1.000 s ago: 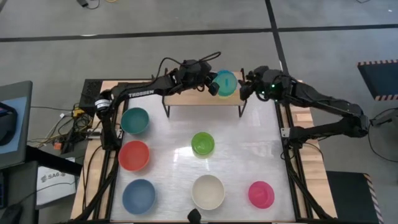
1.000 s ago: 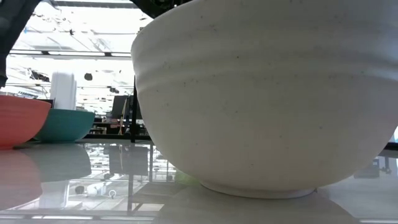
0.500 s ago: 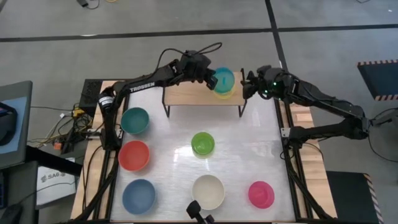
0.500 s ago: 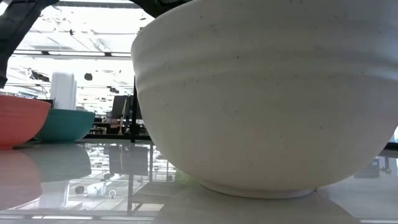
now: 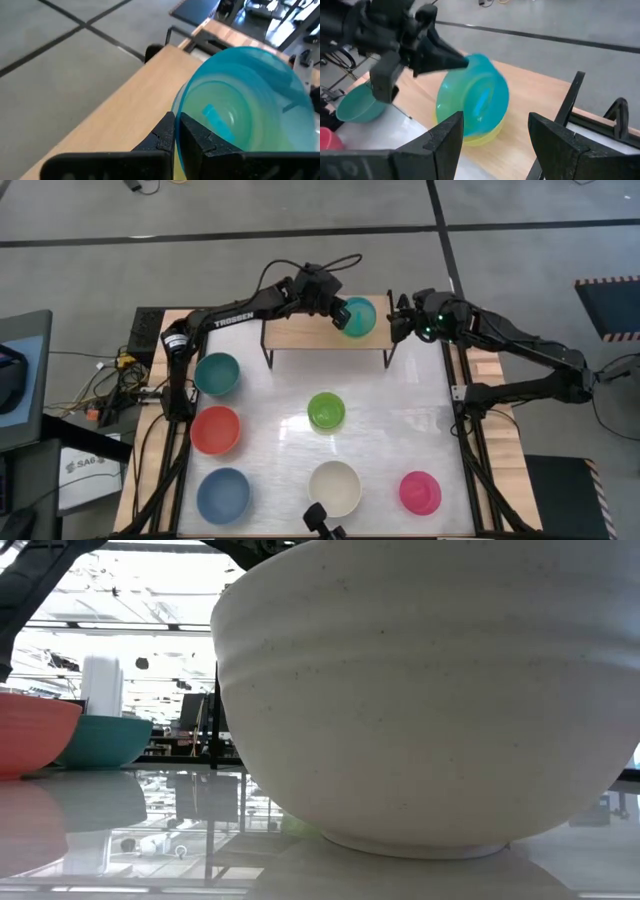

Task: Place and stack bowls onto a shelf
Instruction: Stack the light blue bowl on top of the yellow bowl on the shelf

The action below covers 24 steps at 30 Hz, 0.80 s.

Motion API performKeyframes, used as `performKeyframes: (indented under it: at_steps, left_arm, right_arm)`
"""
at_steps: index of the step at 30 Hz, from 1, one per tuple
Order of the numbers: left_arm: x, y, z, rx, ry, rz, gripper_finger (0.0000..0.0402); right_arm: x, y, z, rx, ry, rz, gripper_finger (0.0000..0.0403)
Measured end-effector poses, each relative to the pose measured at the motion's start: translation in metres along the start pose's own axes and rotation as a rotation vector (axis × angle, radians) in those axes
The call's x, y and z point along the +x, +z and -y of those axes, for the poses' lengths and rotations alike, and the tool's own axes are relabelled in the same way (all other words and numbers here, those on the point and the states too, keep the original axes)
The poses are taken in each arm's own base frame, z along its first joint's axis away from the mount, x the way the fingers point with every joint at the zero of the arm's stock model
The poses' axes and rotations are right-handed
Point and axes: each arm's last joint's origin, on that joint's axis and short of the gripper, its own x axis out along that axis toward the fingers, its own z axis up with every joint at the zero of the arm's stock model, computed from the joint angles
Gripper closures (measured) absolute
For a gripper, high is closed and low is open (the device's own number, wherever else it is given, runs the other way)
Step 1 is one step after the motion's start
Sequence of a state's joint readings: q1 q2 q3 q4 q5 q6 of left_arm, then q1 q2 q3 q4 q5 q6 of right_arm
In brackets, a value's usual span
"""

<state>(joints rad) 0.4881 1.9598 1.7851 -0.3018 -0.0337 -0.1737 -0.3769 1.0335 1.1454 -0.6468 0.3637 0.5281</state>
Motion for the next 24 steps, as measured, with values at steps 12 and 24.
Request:
performKeyframes:
  at_steps: [12, 24]
  left_arm:
    - [-0.014, 0.018, 0.003, 0.01, -0.057, -0.037, 0.0301]
    - [-0.037, 0.045, 0.008, 0.067, -0.095, -0.029, 0.0263]
  right_arm:
    - [-0.006, -0.024, 0.005, 0.063, -0.094, -0.198, 0.0154]
    - [-0.017, -0.047, -0.002, 0.05, -0.119, -0.343, 0.0154]
